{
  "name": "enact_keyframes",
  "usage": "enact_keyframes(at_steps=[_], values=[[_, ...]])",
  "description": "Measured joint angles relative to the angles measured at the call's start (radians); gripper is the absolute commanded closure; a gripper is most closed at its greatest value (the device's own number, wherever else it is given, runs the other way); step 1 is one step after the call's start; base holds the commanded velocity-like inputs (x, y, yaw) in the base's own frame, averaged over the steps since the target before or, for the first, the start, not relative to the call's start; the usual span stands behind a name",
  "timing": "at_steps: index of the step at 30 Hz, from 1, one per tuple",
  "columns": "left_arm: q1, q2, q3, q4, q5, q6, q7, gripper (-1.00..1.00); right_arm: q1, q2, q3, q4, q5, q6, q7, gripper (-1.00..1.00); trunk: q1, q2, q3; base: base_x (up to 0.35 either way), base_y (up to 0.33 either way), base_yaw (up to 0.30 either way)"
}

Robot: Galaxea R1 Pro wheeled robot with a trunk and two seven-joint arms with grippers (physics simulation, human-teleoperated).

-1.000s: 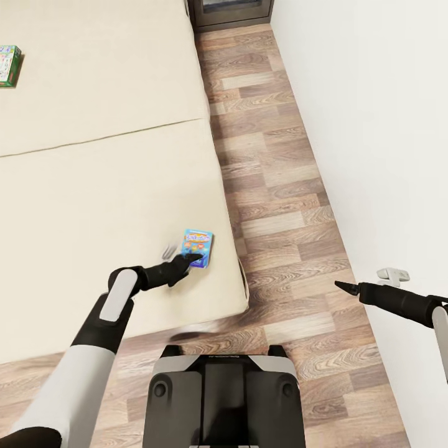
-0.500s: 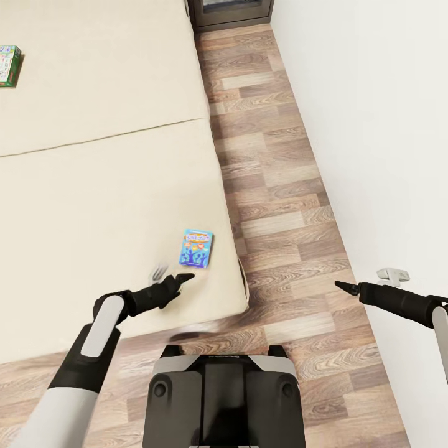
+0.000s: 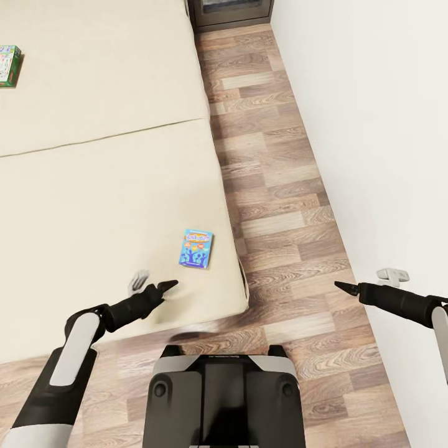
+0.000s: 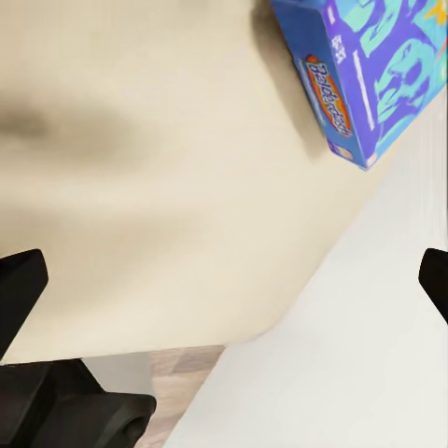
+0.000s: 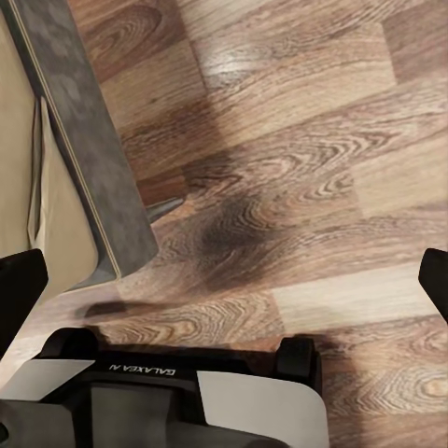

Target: Put all the toys in the child's room - the three board games (two on the bed and one on the table), the two jigsaw puzzles on the table, and the tennis ball on the table - inside the toy box on the table in the child's room.

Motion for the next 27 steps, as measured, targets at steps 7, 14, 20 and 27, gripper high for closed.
enact_keyframes(at_steps=[7,14,20,27], values=[[0.033,0.008,0.027,-0.063,0.029,0.002,0.0,-1.0,0.0,0.001,0.001,0.0,0.0,0.0,0.0,-1.0,0.0,0.0,0.0,0.037,0.015,0.0],[0.049,0.02,0.04,-0.095,0.053,0.003,0.003,-1.0,0.001,0.001,0.002,0.0,0.0,0.0,0.0,-1.0,0.0,0.0,0.0,0.147,0.085,0.0],[0.053,0.029,0.045,-0.105,0.06,0.003,0.006,-1.0,0.001,0.001,0.002,0.0,0.0,0.0,0.0,-1.0,0.0,0.0,0.0,0.082,0.049,0.0],[0.056,0.049,0.065,-0.108,0.065,0.003,0.007,-1.0,0.001,0.004,0.002,0.0,0.0,0.0,-0.001,-1.0,0.0,0.0,0.0,0.033,0.02,0.0]])
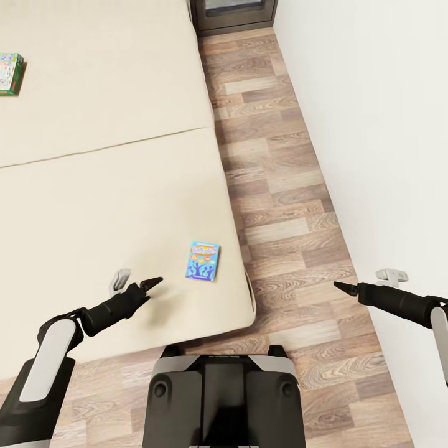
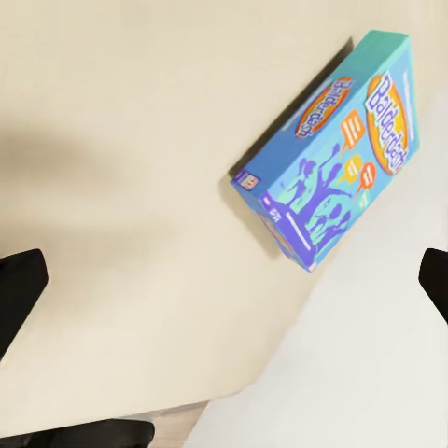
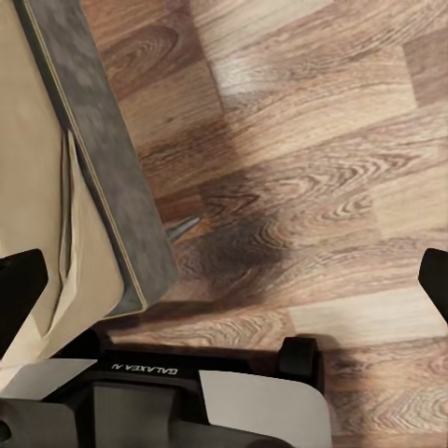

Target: Put all the toys in the child's room - the three board games (two on the bed and one on the table), the two jigsaw puzzles on the table, and the tennis ball on the table - inside the toy box on the table in the child's room.

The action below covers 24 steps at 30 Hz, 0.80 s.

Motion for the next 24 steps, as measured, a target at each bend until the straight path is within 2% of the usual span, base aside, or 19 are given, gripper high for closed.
enact_keyframes(at_steps=[2,12,24], values=[[0.001,0.009,0.015,0.0,0.001,0.0,0.0,-1.0,0.0,0.002,0.0,0.0,0.0,0.0,0.0,-1.0,0.0,0.0,0.0,0.016,0.01,0.0],[0.002,0.021,0.049,0.002,0.002,0.0,0.001,-1.0,0.0,0.004,0.0,0.0,0.0,0.0,-0.001,-1.0,0.0,0.0,0.0,0.008,0.005,0.0],[0.003,0.023,0.058,0.004,0.001,-0.001,0.002,-1.0,0.0,0.006,0.0,0.0,0.0,0.0,-0.001,-1.0,0.0,0.0,0.0,0.002,0.001,0.033]])
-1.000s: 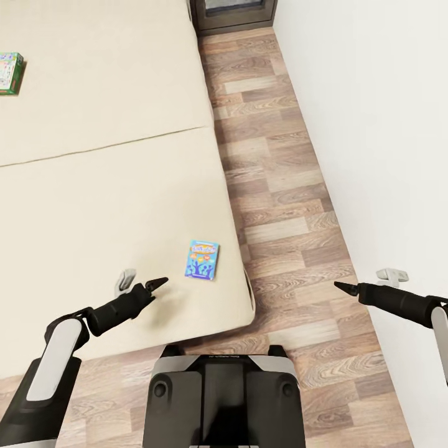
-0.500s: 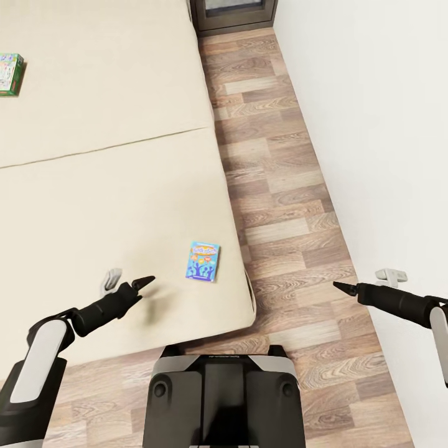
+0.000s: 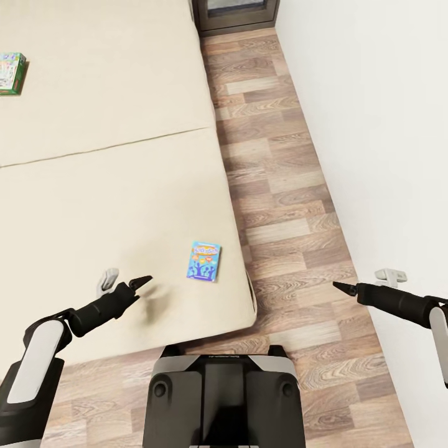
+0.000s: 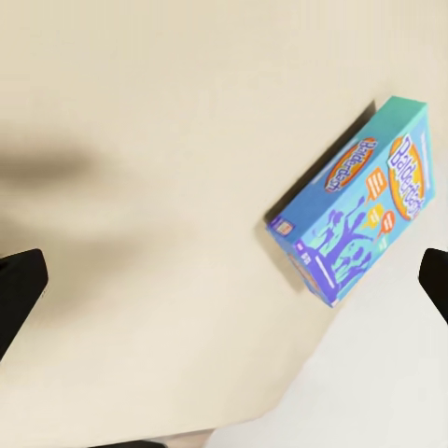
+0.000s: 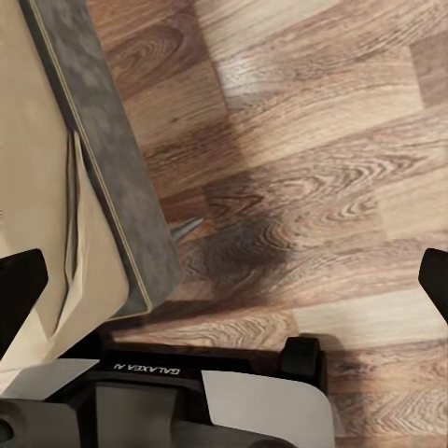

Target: Put all the toys in the child's room - the three board games (two on the bed and one on the table), the two jigsaw puzzles on the table, and the tennis ball on the table - inside the toy box on the table in the child's room.

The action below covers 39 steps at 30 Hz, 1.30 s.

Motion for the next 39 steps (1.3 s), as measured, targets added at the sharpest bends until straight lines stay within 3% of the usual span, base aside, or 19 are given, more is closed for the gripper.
enact_keyframes(at_steps=[13,23,29,39], values=[[-0.011,-0.005,-0.004,0.009,-0.004,-0.001,0.005,-1.0,0.0,0.0,0.0,0.0,0.001,0.0,0.0,-1.0,0.0,0.0,0.0,0.0,0.0,0.143],[-0.102,-0.011,-0.017,0.053,-0.009,-0.001,0.015,-1.0,0.0,0.0,0.0,0.0,0.0,0.0,0.0,-1.0,0.0,0.0,0.0,0.0,0.0,0.035],[-0.176,-0.012,-0.06,0.1,-0.012,-0.001,0.022,-1.0,0.0,0.0,0.0,0.0,0.0,0.0,0.0,-1.0,0.0,0.0,0.0,0.0,0.0,0.011],[-0.303,-0.019,-0.166,0.209,-0.015,-0.004,0.041,-1.0,0.0,0.0,0.0,0.0,0.0,0.0,0.0,-1.0,0.0,0.0,0.0,0.0,0.0,0.004]])
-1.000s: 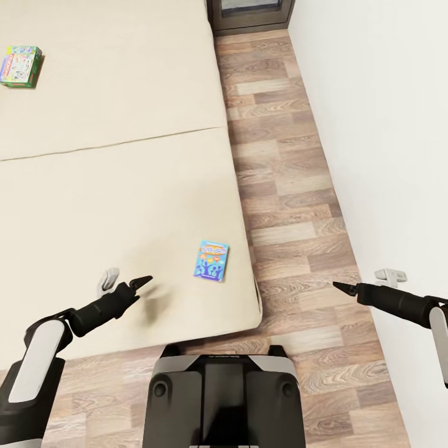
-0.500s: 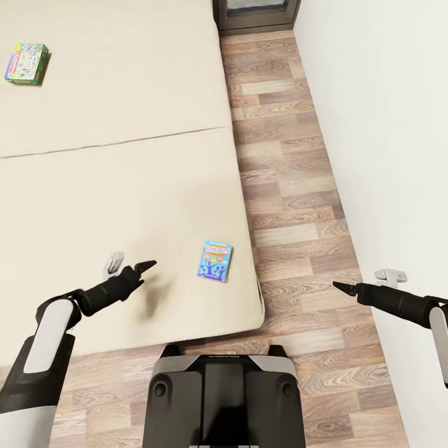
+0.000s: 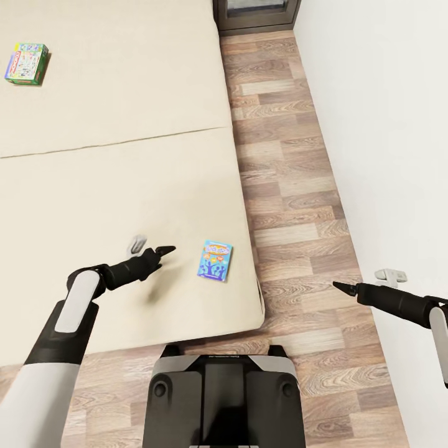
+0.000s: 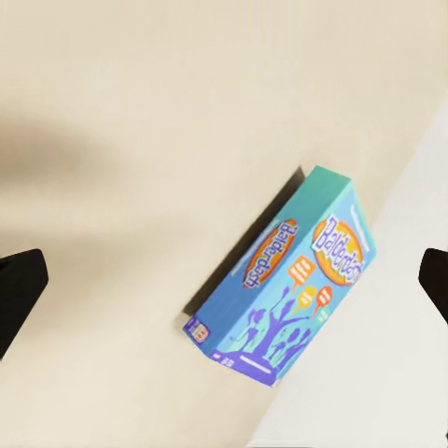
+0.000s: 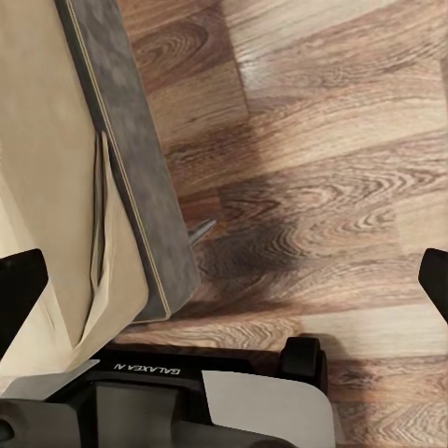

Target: Put all the toys in the child's room - the three board games (two on the bed and one on the table), the two jigsaw puzzles on the table, and the tennis ball on the table - inside the toy box on the table in the child's room.

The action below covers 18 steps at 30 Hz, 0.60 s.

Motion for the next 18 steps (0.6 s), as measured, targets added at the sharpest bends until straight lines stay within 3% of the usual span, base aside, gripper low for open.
enact_keyframes(at_steps=[6,8,18], values=[[-0.054,-0.028,-0.032,0.062,-0.002,-0.002,0.031,-1.0,0.0,0.0,0.0,0.0,0.0,0.0,0.0,-1.0,0.0,0.0,0.0,0.0,0.0,0.001],[-0.083,-0.05,-0.043,0.091,-0.003,-0.002,0.06,-1.0,0.0,0.0,0.0,0.0,0.0,0.0,0.0,-1.0,0.0,0.0,0.0,0.0,0.0,0.0],[-0.173,-0.086,-0.059,0.188,-0.005,-0.004,0.167,-1.0,0.0,-0.001,0.0,0.0,0.0,0.0,0.0,-1.0,0.0,0.0,0.0,0.0,0.0,0.0]])
